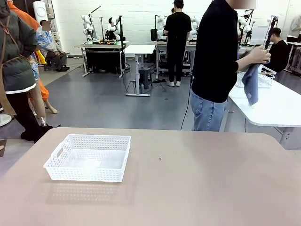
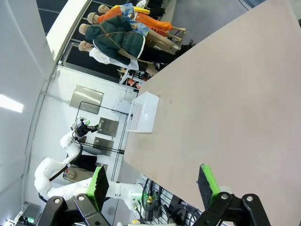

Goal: Clean and organize the cups into the basket.
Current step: Pick up the Organizing basket and move it to the center of the table, then pick up the Reusable plastic cup from the right side of the table and place it inside the Organizing basket.

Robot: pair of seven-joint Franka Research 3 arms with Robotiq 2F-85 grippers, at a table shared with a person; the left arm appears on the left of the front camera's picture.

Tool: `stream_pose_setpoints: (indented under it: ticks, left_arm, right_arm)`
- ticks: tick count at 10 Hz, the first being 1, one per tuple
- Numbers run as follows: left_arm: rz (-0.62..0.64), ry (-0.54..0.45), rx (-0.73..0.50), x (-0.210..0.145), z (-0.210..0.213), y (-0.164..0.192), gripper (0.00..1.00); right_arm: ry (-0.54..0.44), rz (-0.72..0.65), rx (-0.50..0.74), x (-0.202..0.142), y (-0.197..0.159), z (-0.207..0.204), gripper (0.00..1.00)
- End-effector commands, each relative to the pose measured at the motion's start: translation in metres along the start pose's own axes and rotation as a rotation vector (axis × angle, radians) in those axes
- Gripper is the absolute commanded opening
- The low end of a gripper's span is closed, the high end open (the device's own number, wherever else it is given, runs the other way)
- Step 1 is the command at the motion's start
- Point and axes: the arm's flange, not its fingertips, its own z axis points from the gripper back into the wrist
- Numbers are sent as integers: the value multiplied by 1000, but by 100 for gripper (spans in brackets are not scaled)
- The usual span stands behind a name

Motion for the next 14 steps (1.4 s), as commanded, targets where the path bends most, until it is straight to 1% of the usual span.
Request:
stream_pose_setpoints:
  ticks: [1, 14]
  left_arm:
    - [-2, -2, 2, 2, -1, 0, 100]
    - [-2, -2, 2, 2, -1, 0, 100]
  right_arm:
    - [1, -6, 10, 1, 0, 0, 100]
    - [1, -6, 10, 1, 0, 0, 100]
